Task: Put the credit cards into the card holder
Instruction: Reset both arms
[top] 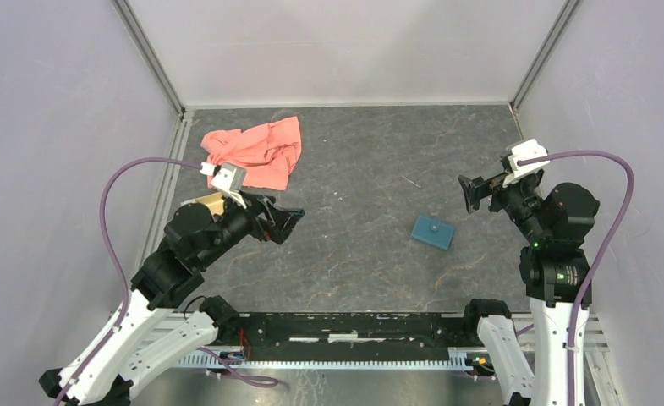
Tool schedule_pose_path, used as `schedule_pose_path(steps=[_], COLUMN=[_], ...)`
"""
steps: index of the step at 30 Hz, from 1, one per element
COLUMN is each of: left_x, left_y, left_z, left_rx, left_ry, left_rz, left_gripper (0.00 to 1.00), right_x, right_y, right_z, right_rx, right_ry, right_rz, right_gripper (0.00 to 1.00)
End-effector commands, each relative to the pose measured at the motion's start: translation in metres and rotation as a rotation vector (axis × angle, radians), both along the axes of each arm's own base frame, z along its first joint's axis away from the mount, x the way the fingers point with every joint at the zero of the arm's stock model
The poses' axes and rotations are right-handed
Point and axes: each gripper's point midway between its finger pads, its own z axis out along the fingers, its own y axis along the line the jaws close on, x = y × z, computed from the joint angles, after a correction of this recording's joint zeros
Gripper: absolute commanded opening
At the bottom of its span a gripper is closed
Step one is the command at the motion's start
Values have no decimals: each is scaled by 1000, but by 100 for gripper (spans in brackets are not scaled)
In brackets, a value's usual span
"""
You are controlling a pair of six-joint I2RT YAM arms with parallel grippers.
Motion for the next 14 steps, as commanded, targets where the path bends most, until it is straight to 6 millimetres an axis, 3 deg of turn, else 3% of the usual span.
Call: schedule_pose_path(steps=[1, 14], left_x=[-4, -9], left_y=[0, 5], left_z=[1, 1], left_rx=[-29, -41], left_ry=[11, 0], left_rz=[-4, -1], left_gripper=[100, 100], right_x=[-2, -1], right_y=[1, 1], right_z=[7, 3], right_rx=[15, 4], right_ry=[-23, -16], right_rz=[6, 17], right_gripper=[98, 98])
